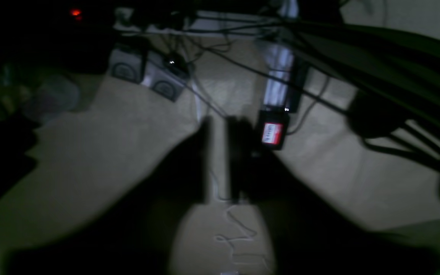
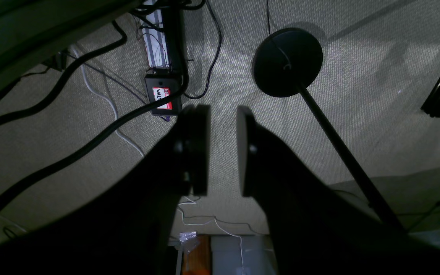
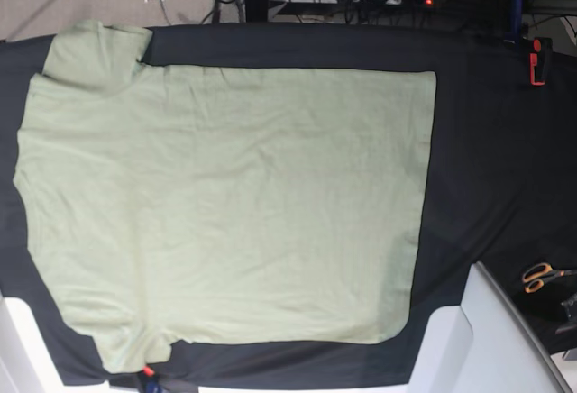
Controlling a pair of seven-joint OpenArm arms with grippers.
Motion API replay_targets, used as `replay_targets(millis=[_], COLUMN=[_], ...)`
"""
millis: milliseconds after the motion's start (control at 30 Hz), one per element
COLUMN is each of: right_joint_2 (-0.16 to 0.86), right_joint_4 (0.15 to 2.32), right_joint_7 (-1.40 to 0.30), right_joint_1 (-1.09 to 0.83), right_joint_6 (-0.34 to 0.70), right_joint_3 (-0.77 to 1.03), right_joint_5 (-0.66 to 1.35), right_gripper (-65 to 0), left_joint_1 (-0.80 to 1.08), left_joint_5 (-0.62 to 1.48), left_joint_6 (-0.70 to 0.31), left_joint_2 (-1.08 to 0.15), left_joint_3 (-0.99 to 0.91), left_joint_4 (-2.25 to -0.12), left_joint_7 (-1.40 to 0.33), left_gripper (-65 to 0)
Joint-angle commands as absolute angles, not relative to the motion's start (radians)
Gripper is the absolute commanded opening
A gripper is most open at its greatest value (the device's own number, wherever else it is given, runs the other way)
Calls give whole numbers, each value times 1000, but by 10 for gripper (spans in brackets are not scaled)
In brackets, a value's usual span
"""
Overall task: Fold the T-shirt properly
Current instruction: 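Move both grippers down to the corners of the green T-shirt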
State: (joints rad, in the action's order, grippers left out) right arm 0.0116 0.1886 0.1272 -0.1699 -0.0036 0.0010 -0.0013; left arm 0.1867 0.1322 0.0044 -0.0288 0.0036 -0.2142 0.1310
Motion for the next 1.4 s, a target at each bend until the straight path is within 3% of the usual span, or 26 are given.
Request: replay_targets(millis=[0,67,100,133,200,267,333,367,400,600,733,900,1133,1367], right_joint_2=[16,16,16,16,16,16,16,16,16,16,16,47,51,31], right_joint_4=[189,189,189,189,189,189,189,189,189,191,265,590,1161,1635], right_joint_7=[130,130,130,130,130,130,130,130,130,130,130,48,-220,-338], right_joint_1=[-177,-176,-176,-176,-176,-176,-176,-176,-176,-176,-225,-414,-667,-806], right_joint_6=[-7,-7,-7,-7,-7,-7,-7,-7,-7,-7,-7,-10,-8,-7], right_joint_3=[4,4,4,4,4,4,4,4,4,4,4,8,206,312], right_joint_5=[1,1,1,1,1,1,1,1,1,1,1,2,2,2], right_gripper=[-533,-533,-533,-533,-533,-533,-533,-533,-533,-537,-650,-644,-644,-644], left_joint_1=[199,206,209,209,209,211,209,209,209,214,269,446,653,814], left_joint_5=[133,130,130,130,130,131,131,131,131,131,131,131,140,143], left_joint_6=[5,4,4,4,4,4,4,4,4,4,4,4,5,8], left_joint_2=[-27,-28,-28,-28,-28,-28,-28,-28,-28,-28,-50,-96,-148,-166], left_joint_3=[5,7,7,7,7,7,7,7,5,5,5,5,-7,-13], left_joint_4=[-217,-219,-220,-220,-220,-220,-219,-219,-219,-220,-288,-550,-881,-1277], left_joint_7=[136,139,140,140,142,142,140,140,140,140,191,219,222,217], left_gripper=[-390,-202,-148,-135,-171,-267,-444,-576,-650,-650,-650,-650,-650,-650])
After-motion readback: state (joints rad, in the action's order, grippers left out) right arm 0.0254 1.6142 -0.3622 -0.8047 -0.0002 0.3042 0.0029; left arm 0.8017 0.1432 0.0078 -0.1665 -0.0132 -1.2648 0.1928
